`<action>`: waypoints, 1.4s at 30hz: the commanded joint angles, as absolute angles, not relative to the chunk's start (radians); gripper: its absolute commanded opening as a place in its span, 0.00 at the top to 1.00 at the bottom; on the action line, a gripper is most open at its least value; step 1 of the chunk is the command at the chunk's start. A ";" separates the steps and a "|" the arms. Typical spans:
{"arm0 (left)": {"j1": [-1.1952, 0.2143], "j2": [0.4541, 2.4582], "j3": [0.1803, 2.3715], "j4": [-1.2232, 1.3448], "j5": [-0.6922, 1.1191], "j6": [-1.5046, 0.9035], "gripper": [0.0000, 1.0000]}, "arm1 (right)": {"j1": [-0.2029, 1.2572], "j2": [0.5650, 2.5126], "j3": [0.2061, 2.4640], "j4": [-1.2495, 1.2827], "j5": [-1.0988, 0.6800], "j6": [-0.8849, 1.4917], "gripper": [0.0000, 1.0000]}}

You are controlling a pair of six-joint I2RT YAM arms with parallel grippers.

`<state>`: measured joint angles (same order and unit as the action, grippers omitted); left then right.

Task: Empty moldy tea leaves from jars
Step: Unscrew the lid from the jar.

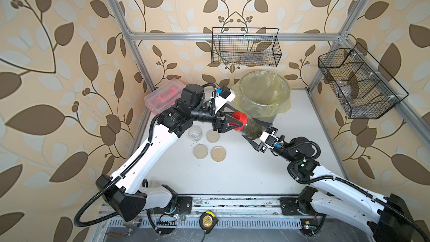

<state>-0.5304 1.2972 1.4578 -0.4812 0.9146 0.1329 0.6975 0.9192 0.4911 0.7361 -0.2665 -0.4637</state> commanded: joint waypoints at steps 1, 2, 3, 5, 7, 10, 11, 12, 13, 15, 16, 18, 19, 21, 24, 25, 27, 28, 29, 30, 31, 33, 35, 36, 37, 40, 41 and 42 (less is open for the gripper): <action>-0.529 1.312 1.494 -0.450 0.947 0.101 0.38 | 0.696 0.919 0.511 0.759 -0.285 -0.463 0.48; -0.528 1.316 1.497 -0.457 0.940 0.092 0.38 | 0.696 0.921 0.511 0.759 -0.278 -0.465 0.48; -0.528 1.320 1.499 -0.460 0.926 0.070 0.40 | 0.697 0.923 0.513 0.759 -0.270 -0.468 0.48; -0.529 1.331 1.509 -0.470 0.904 0.018 0.41 | 0.698 0.930 0.520 0.758 -0.236 -0.472 0.48; -0.529 1.342 1.502 -0.443 0.882 -0.063 0.41 | 0.702 0.940 0.530 0.751 -0.183 -0.480 0.48; -0.529 1.348 1.477 -0.363 0.794 -0.253 0.43 | 0.724 0.955 0.533 0.764 -0.114 -0.520 0.48; -0.529 1.350 1.472 -0.344 0.754 -0.327 0.44 | 0.734 0.963 0.537 0.762 -0.085 -0.545 0.48; -0.530 1.353 1.466 -0.322 0.717 -0.405 0.43 | 0.747 0.973 0.542 0.757 -0.051 -0.580 0.48; -0.529 1.353 1.462 -0.312 0.668 -0.482 0.42 | 0.756 0.982 0.547 0.753 -0.021 -0.609 0.48; -0.528 1.352 1.451 -0.298 0.587 -0.616 0.42 | 0.770 1.003 0.553 0.762 0.053 -0.663 0.49; -0.528 1.353 1.449 -0.301 0.555 -0.662 0.42 | 0.772 1.012 0.554 0.776 0.080 -0.676 0.49; -0.529 1.353 1.451 -0.299 0.523 -0.722 0.42 | 0.772 1.027 0.554 0.795 0.115 -0.702 0.49; -0.529 1.353 1.454 -0.295 0.516 -0.742 0.42 | 0.774 1.032 0.556 0.795 0.119 -0.713 0.49; -0.530 1.355 1.462 -0.289 0.517 -0.751 0.42 | 0.778 1.038 0.561 0.793 0.121 -0.719 0.49; -0.530 1.365 1.473 -0.288 0.525 -0.732 0.34 | 0.778 1.038 0.563 0.790 0.101 -0.699 0.50; -0.531 1.367 1.475 -0.289 0.526 -0.718 0.28 | 0.777 1.037 0.563 0.790 0.095 -0.691 0.49; -0.529 1.362 1.472 -0.278 0.543 -0.651 0.10 | 0.778 1.028 0.559 0.786 0.085 -0.676 0.50; -0.530 1.354 1.477 -0.288 0.530 -0.614 0.03 | 0.777 1.022 0.557 0.783 0.084 -0.669 0.49; -0.529 1.345 1.483 -0.305 0.513 -0.571 0.01 | 0.776 1.016 0.555 0.783 0.083 -0.665 0.49; -0.529 1.331 1.490 -0.324 0.502 -0.509 0.01 | 0.776 1.005 0.552 0.778 0.081 -0.661 0.49; -0.529 1.308 1.494 -0.337 0.499 -0.429 0.01 | 0.771 0.992 0.552 0.770 0.076 -0.656 0.49; -0.529 1.260 1.487 -0.348 0.502 -0.282 0.01 | 0.763 0.967 0.547 0.757 0.061 -0.639 0.50; -0.528 1.215 1.482 -0.372 0.504 -0.146 0.01 | 0.750 0.939 0.537 0.753 0.036 -0.617 0.50; -0.529 1.197 1.476 -0.387 0.528 -0.063 0.01 | 0.740 0.923 0.531 0.752 0.021 -0.603 0.49; -0.529 1.183 1.476 -0.409 0.555 0.012 0.01 | 0.730 0.906 0.524 0.749 -0.001 -0.586 0.50; -0.528 1.181 1.499 -0.504 0.628 0.179 0.01 | 0.696 0.858 0.515 0.725 -0.078 -0.544 0.52; -0.529 1.189 1.512 -0.530 0.636 0.209 0.01 | 0.688 0.848 0.518 0.709 -0.098 -0.534 0.53; -0.526 1.198 1.524 -0.555 0.661 0.243 0.01 | 0.681 0.838 0.523 0.689 -0.120 -0.529 0.53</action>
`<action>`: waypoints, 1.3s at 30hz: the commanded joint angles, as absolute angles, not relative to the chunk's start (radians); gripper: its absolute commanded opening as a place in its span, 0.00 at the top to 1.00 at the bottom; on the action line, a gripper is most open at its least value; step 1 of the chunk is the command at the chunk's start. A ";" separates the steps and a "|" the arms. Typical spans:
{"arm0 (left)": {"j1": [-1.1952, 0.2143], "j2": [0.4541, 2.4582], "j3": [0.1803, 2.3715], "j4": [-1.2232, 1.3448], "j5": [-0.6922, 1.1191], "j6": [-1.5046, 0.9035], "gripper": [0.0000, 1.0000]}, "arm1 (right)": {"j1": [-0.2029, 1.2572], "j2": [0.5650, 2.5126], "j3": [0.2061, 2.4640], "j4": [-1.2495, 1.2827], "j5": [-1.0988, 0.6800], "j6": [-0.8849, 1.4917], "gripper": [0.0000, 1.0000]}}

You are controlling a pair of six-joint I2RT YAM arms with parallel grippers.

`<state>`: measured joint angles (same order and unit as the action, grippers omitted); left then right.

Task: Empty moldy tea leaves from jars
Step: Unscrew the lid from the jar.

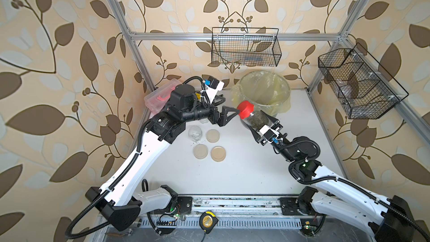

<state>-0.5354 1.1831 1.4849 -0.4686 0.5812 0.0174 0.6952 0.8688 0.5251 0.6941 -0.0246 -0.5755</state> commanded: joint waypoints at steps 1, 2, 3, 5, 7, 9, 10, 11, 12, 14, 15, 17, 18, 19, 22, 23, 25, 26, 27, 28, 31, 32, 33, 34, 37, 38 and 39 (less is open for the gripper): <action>-0.526 1.207 1.530 -0.572 0.704 0.269 0.01 | 0.678 0.829 0.525 0.671 -0.133 -0.526 0.53; -0.527 1.213 1.530 -0.569 0.750 0.279 0.01 | 0.678 0.824 0.525 0.665 -0.139 -0.525 0.53; -0.527 1.219 1.526 -0.553 0.803 0.282 0.01 | 0.678 0.818 0.524 0.662 -0.146 -0.522 0.53; -0.526 1.234 1.524 -0.526 0.887 0.276 0.01 | 0.678 0.809 0.522 0.658 -0.165 -0.516 0.54; -0.527 1.257 1.535 -0.517 0.942 0.273 0.01 | 0.676 0.807 0.523 0.654 -0.197 -0.512 0.53; -0.527 1.278 1.544 -0.507 0.985 0.268 0.01 | 0.676 0.810 0.526 0.651 -0.230 -0.505 0.53; -0.527 1.289 1.548 -0.495 1.008 0.255 0.01 | 0.676 0.813 0.531 0.647 -0.249 -0.500 0.53; -0.527 1.298 1.550 -0.486 1.026 0.246 0.01 | 0.676 0.817 0.535 0.642 -0.265 -0.499 0.53; -0.527 1.306 1.554 -0.478 1.041 0.235 0.01 | 0.677 0.823 0.537 0.640 -0.278 -0.492 0.53; -0.526 1.320 1.560 -0.478 1.052 0.229 0.03 | 0.677 0.829 0.540 0.648 -0.293 -0.482 0.53; -0.526 1.324 1.561 -0.481 1.054 0.230 0.06 | 0.677 0.833 0.541 0.654 -0.296 -0.476 0.53; -0.526 1.331 1.560 -0.487 1.060 0.226 0.11 | 0.678 0.839 0.540 0.668 -0.301 -0.464 0.53; -0.526 1.336 1.560 -0.493 1.068 0.219 0.13 | 0.677 0.843 0.541 0.670 -0.306 -0.461 0.53; -0.526 1.339 1.561 -0.500 1.076 0.213 0.17 | 0.678 0.847 0.544 0.670 -0.308 -0.458 0.53; -0.526 1.346 1.567 -0.520 1.086 0.198 0.31 | 0.678 0.851 0.545 0.679 -0.308 -0.451 0.54; -0.526 1.346 1.569 -0.524 1.086 0.195 0.34 | 0.678 0.851 0.546 0.682 -0.306 -0.451 0.53; -0.526 1.345 1.566 -0.526 1.078 0.180 0.38 | 0.678 0.853 0.549 0.685 -0.301 -0.451 0.53; -0.525 1.344 1.565 -0.525 1.069 0.171 0.38 | 0.678 0.853 0.549 0.684 -0.298 -0.452 0.53; -0.526 1.342 1.562 -0.518 1.063 0.154 0.38 | 0.678 0.853 0.551 0.684 -0.295 -0.452 0.53; -0.526 1.344 1.562 -0.509 1.052 0.130 0.37 | 0.678 0.855 0.552 0.683 -0.289 -0.457 0.53; -0.525 1.351 1.555 -0.435 1.005 -0.020 0.38 | 0.680 0.866 0.562 0.672 -0.230 -0.479 0.53; -0.526 1.351 1.553 -0.399 0.959 -0.095 0.41 | 0.683 0.872 0.567 0.663 -0.193 -0.497 0.53; -0.527 1.353 1.549 -0.361 0.880 -0.200 0.44 | 0.693 0.881 0.572 0.654 -0.141 -0.535 0.53; -0.527 1.354 1.552 -0.340 0.788 -0.309 0.45 | 0.709 0.895 0.575 0.647 -0.069 -0.590 0.52; -0.527 1.361 1.579 -0.408 0.500 -0.571 0.48 | 0.763 0.964 0.578 0.681 0.167 -0.762 0.52; -0.527 1.363 1.593 -0.440 0.457 -0.609 0.49 | 0.772 0.986 0.577 0.708 0.216 -0.794 0.52; -0.527 1.364 1.602 -0.455 0.441 -0.632 0.48 | 0.777 1.008 0.578 0.731 0.248 -0.820 0.52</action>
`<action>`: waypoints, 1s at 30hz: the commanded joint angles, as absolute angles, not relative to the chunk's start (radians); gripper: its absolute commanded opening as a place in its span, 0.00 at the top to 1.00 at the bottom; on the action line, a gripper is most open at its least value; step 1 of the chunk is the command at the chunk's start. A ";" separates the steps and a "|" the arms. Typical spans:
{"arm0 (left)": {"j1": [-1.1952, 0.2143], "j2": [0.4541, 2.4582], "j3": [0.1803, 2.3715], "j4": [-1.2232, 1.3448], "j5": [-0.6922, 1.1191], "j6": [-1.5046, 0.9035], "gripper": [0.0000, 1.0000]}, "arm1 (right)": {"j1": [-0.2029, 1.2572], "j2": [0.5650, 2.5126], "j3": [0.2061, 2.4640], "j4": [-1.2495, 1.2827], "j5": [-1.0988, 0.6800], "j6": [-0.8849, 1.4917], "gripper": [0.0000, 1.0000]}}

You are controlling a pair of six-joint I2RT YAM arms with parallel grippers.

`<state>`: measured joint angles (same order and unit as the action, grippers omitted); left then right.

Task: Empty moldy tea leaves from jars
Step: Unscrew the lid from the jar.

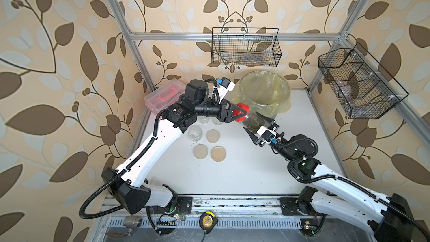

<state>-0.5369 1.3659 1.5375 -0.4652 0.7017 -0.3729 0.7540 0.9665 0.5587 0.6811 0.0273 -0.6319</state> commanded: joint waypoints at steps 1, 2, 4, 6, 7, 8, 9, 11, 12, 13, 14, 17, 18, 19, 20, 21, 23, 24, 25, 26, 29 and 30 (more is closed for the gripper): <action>-0.526 1.362 1.603 -0.442 0.449 -0.659 0.47 | 0.782 1.024 0.585 0.740 0.267 -0.834 0.52; -0.527 1.358 1.595 -0.414 0.465 -0.693 0.47 | 0.784 1.036 0.592 0.745 0.275 -0.837 0.53; -0.527 1.353 1.580 -0.360 0.495 -0.767 0.46 | 0.785 1.053 0.595 0.768 0.289 -0.838 0.53; -0.526 1.354 1.591 -0.357 0.497 -0.799 0.47 | 0.785 1.061 0.596 0.786 0.297 -0.838 0.53; -0.526 1.354 1.595 -0.362 0.490 -0.814 0.49 | 0.784 1.061 0.595 0.787 0.294 -0.838 0.53; -0.526 1.352 1.595 -0.358 0.485 -0.827 0.50 | 0.786 1.059 0.594 0.787 0.290 -0.838 0.53; -0.527 1.352 1.588 -0.346 0.485 -0.843 0.51 | 0.785 1.054 0.591 0.786 0.280 -0.838 0.53; -0.526 1.350 1.574 -0.323 0.489 -0.867 0.52 | 0.785 1.046 0.589 0.777 0.269 -0.838 0.53; -0.526 1.350 1.571 -0.316 0.494 -0.874 0.52 | 0.787 1.043 0.588 0.771 0.270 -0.838 0.53; -0.527 1.351 1.572 -0.316 0.497 -0.879 0.52 | 0.788 1.038 0.584 0.770 0.273 -0.838 0.53; -0.526 1.351 1.576 -0.322 0.496 -0.878 0.52 | 0.788 1.036 0.581 0.770 0.276 -0.838 0.53; -0.527 1.350 1.585 -0.334 0.490 -0.864 0.50 | 0.786 1.018 0.564 0.775 0.239 -0.838 0.52; -0.527 1.350 1.587 -0.330 0.499 -0.849 0.47 | 0.783 1.009 0.560 0.775 0.203 -0.830 0.52; -0.526 1.353 1.587 -0.324 0.513 -0.830 0.43 | 0.777 1.001 0.564 0.768 0.175 -0.806 0.52; -0.527 1.352 1.589 -0.326 0.517 -0.819 0.43 | 0.775 0.998 0.569 0.761 0.156 -0.790 0.52; -0.528 1.352 1.588 -0.329 0.509 -0.811 0.43 | 0.772 0.997 0.573 0.758 0.148 -0.777 0.52; -0.527 1.339 1.586 -0.334 0.489 -0.791 0.44 | 0.771 0.996 0.574 0.762 0.144 -0.768 0.52; -0.527 1.334 1.588 -0.342 0.475 -0.779 0.44 | 0.769 0.993 0.574 0.765 0.143 -0.760 0.52; -0.528 1.324 1.591 -0.352 0.460 -0.759 0.44 | 0.764 0.984 0.572 0.767 0.143 -0.743 0.52; -0.527 1.318 1.595 -0.366 0.439 -0.738 0.44 | 0.760 0.979 0.571 0.769 0.142 -0.726 0.52; -0.527 1.279 1.592 -0.414 0.334 -0.652 0.45 | 0.735 0.943 0.566 0.778 0.129 -0.643 0.52; -0.527 1.260 1.581 -0.423 0.297 -0.623 0.45 | 0.726 0.928 0.563 0.782 0.129 -0.613 0.52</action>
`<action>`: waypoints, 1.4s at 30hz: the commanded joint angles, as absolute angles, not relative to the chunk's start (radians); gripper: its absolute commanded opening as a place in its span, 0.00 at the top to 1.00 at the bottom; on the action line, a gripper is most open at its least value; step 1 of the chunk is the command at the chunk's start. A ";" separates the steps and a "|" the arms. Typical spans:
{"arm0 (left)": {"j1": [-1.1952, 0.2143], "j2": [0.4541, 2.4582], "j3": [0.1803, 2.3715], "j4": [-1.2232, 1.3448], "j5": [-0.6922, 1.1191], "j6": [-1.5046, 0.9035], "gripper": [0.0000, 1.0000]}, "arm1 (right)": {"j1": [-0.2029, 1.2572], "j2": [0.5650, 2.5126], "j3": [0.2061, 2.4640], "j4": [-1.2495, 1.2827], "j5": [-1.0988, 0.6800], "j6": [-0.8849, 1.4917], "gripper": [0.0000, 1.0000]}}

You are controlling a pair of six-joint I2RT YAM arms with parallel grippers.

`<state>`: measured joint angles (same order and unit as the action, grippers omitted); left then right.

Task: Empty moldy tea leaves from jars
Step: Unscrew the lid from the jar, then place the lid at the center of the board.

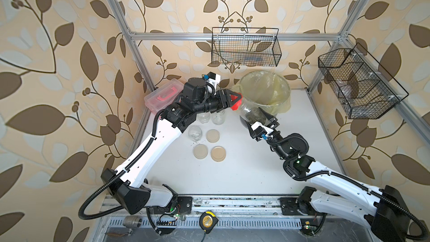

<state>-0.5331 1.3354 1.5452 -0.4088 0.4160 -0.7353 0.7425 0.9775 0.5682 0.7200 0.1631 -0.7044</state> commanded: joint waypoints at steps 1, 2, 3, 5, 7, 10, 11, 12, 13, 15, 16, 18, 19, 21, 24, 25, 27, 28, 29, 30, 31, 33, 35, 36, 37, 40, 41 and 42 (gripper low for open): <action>-0.526 1.245 1.566 -0.431 0.253 -0.597 0.45 | 0.719 0.911 0.559 0.786 0.129 -0.586 0.52; -0.527 1.231 1.552 -0.437 0.220 -0.572 0.45 | 0.714 0.898 0.557 0.789 0.127 -0.564 0.52; -0.526 1.218 1.532 -0.443 0.181 -0.536 0.45 | 0.710 0.881 0.555 0.787 0.126 -0.542 0.52; -0.526 1.197 1.487 -0.447 0.124 -0.476 0.45 | 0.703 0.852 0.558 0.776 0.126 -0.506 0.52; -0.528 1.176 1.422 -0.436 0.081 -0.418 0.45 | 0.697 0.823 0.561 0.760 0.131 -0.471 0.52; -0.534 1.152 1.318 -0.399 0.038 -0.360 0.45 | 0.688 0.785 0.565 0.741 0.148 -0.423 0.52; -0.539 1.147 1.288 -0.390 0.024 -0.346 0.45 | 0.686 0.773 0.565 0.735 0.152 -0.411 0.52; -0.546 1.142 1.250 -0.372 0.005 -0.333 0.45 | 0.684 0.760 0.565 0.729 0.156 -0.399 0.52; -0.559 1.138 1.212 -0.351 -0.020 -0.318 0.45 | 0.683 0.749 0.563 0.722 0.158 -0.390 0.52; -0.588 1.139 1.147 -0.309 -0.068 -0.293 0.45 | 0.682 0.731 0.563 0.708 0.159 -0.379 0.52; -0.603 1.146 1.116 -0.281 -0.086 -0.286 0.45 | 0.680 0.725 0.564 0.701 0.160 -0.379 0.52; -0.629 1.174 1.071 -0.240 -0.104 -0.281 0.45 | 0.680 0.716 0.567 0.686 0.159 -0.380 0.51; -0.643 1.196 1.056 -0.227 -0.111 -0.278 0.45 | 0.680 0.713 0.566 0.679 0.161 -0.380 0.51; -0.670 1.246 1.037 -0.208 -0.124 -0.278 0.45 | 0.680 0.708 0.566 0.670 0.160 -0.379 0.51; -0.704 1.326 1.027 -0.187 -0.133 -0.283 0.45 | 0.680 0.703 0.565 0.660 0.161 -0.376 0.51; -0.711 1.357 1.022 -0.174 -0.131 -0.288 0.45 | 0.680 0.703 0.565 0.658 0.163 -0.378 0.51; -0.718 1.409 1.006 -0.141 -0.126 -0.298 0.45 | 0.678 0.701 0.566 0.652 0.162 -0.377 0.51; -0.719 1.430 0.997 -0.122 -0.123 -0.306 0.45 | 0.678 0.700 0.565 0.649 0.162 -0.377 0.51; -0.719 1.468 0.989 -0.109 -0.118 -0.310 0.45 | 0.678 0.700 0.567 0.645 0.160 -0.379 0.51; -0.719 1.493 0.980 -0.095 -0.119 -0.315 0.45 | 0.678 0.697 0.569 0.638 0.161 -0.380 0.51; -0.719 1.516 0.975 -0.091 -0.120 -0.317 0.45 | 0.678 0.695 0.571 0.630 0.161 -0.380 0.51; -0.719 1.554 0.970 -0.088 -0.133 -0.322 0.45 | 0.678 0.692 0.573 0.621 0.160 -0.381 0.51; -0.719 1.589 0.969 -0.084 -0.143 -0.319 0.44 | 0.678 0.689 0.572 0.618 0.161 -0.382 0.51; -0.719 1.607 0.969 -0.083 -0.148 -0.316 0.44 | 0.678 0.689 0.573 0.617 0.161 -0.382 0.51; -0.719 1.627 0.976 -0.086 -0.153 -0.315 0.44 | 0.678 0.689 0.572 0.617 0.161 -0.382 0.51; -0.719 1.685 0.996 -0.105 -0.159 -0.314 0.44 | 0.678 0.690 0.576 0.614 0.159 -0.382 0.51; -0.719 1.702 1.003 -0.110 -0.157 -0.316 0.43 | 0.678 0.691 0.577 0.612 0.158 -0.382 0.51; -0.719 1.719 1.011 -0.116 -0.156 -0.315 0.43 | 0.678 0.690 0.578 0.609 0.158 -0.382 0.51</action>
